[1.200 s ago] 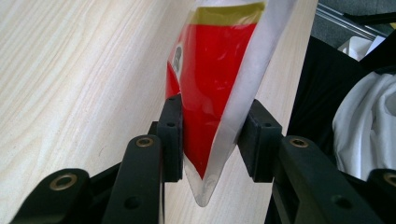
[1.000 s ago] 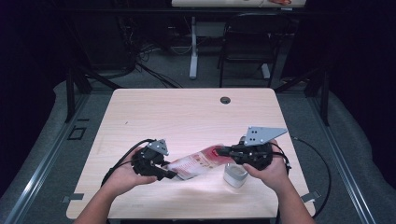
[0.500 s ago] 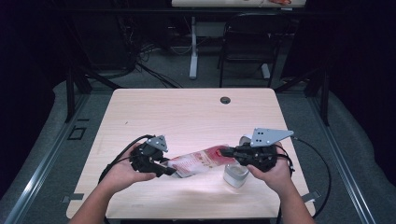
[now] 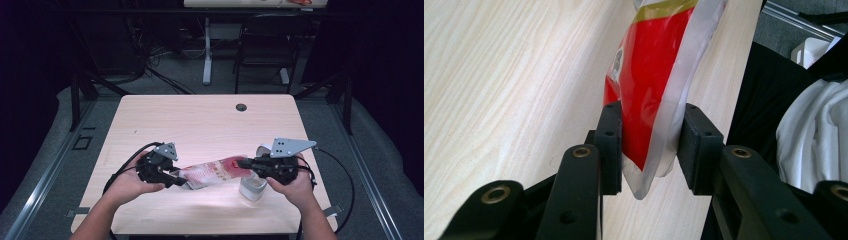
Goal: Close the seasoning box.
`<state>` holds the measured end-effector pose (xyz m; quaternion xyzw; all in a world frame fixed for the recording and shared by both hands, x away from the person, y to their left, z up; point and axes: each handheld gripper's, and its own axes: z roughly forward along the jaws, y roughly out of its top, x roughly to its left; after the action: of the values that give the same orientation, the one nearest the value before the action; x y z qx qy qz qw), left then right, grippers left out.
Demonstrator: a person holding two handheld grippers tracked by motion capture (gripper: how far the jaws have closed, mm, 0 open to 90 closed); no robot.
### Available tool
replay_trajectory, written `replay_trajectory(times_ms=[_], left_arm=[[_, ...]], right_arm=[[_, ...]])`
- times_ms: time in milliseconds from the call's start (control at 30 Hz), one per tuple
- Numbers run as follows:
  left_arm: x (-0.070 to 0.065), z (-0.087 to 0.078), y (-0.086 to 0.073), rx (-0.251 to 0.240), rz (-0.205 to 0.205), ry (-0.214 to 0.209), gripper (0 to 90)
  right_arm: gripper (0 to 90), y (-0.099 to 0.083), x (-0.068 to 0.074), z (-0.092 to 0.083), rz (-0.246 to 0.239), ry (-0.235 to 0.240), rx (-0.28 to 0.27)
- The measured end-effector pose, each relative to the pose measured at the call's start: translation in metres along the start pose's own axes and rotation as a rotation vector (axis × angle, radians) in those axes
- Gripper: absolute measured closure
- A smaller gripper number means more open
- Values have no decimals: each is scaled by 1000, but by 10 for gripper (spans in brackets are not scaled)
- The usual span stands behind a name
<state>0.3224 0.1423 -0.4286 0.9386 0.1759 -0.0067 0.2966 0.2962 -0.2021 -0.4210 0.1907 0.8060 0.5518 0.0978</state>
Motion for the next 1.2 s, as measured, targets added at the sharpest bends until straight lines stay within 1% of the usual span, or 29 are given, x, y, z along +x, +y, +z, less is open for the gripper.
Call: replay_trajectory(times_ms=[167,233,500,767,933,1200], left_arm=[[1,-1,1,-4,-4,0,665],[1,-1,1,-8,-12,0,665],[3,-1,5,-1,-9,1,668],[5,-3,9,-2,-6,6,673],[6,-6,10,-4,-6,12,675],[7,-9,13,-17,-7,14,677]], right_arm=[[898,-1,-1,0,8,-2,0],[898,-2,-2,0,12,-4,3],[898,-8,-8,0,38,-11,15],[897,-11,-11,0,41,-22,21],[897,-13,-12,0,53,-22,20],[896,-15,-14,0,60,-29,22]])
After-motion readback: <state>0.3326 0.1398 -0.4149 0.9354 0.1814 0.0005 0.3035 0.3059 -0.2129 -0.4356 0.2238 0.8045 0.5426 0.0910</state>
